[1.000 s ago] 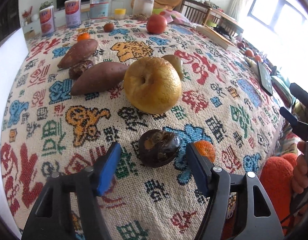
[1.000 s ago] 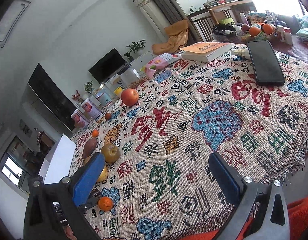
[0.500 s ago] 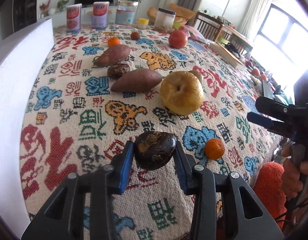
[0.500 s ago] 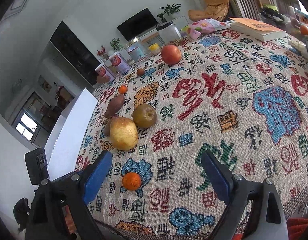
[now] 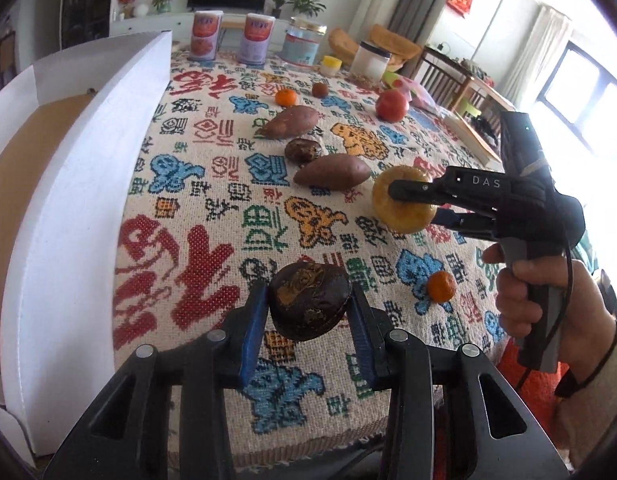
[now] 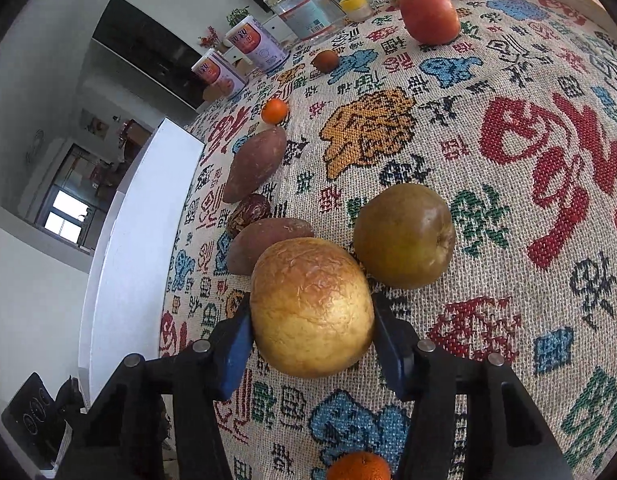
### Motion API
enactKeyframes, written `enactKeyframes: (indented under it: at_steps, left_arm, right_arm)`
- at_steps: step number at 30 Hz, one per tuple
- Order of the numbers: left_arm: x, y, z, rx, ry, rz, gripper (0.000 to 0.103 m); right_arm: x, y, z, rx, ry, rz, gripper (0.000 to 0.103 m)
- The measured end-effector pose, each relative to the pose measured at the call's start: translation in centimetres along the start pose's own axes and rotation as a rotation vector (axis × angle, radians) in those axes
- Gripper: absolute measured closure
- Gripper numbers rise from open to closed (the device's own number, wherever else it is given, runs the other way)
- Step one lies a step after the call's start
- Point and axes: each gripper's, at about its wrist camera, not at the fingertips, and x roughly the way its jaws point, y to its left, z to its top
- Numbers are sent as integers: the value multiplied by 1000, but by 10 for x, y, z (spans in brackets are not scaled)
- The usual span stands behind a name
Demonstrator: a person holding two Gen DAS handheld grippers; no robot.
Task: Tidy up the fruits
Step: 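Close the right tool on the large yellow pear while the left tool holds the dark fruit, then carry both fruits over the white box and open both tools to drop them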
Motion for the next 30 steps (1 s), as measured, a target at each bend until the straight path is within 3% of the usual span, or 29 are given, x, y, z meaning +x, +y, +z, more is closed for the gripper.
enactKeyframes:
  at_steps: [5,9,14,19,22,25,27,30]
  left_arm:
    - [-41,2,16,-53,-71,-72,63]
    - [-97,27,37,-139,-150,-121,63]
    - [-156,83,50,-213,-240,56,63]
    - [-144,141,33,-328,-153,239,63]
    - [-119,160,18,-353,-67,308,63]
    - [-103,169,11,-354,-12,357,62]
    - [-97,171,8,-345,8,372,62]
    - [-94,170,6,-319,7,392,60]
  right_arm:
    - [-31,17,-6,-29,-30,37,48]
    - [-53,44,-2,-35,-52,115,48]
    - [-62,148,-3,-218,-36,271,48]
    - [-22,259,-28,-400,89,388,48]
    - [19,300,-48,-488,175,343,48]
    - [59,323,-66,-606,249,206,48]
    - [77,330,-77,-714,254,104,48]
    - [92,332,-82,-765,258,53,48]
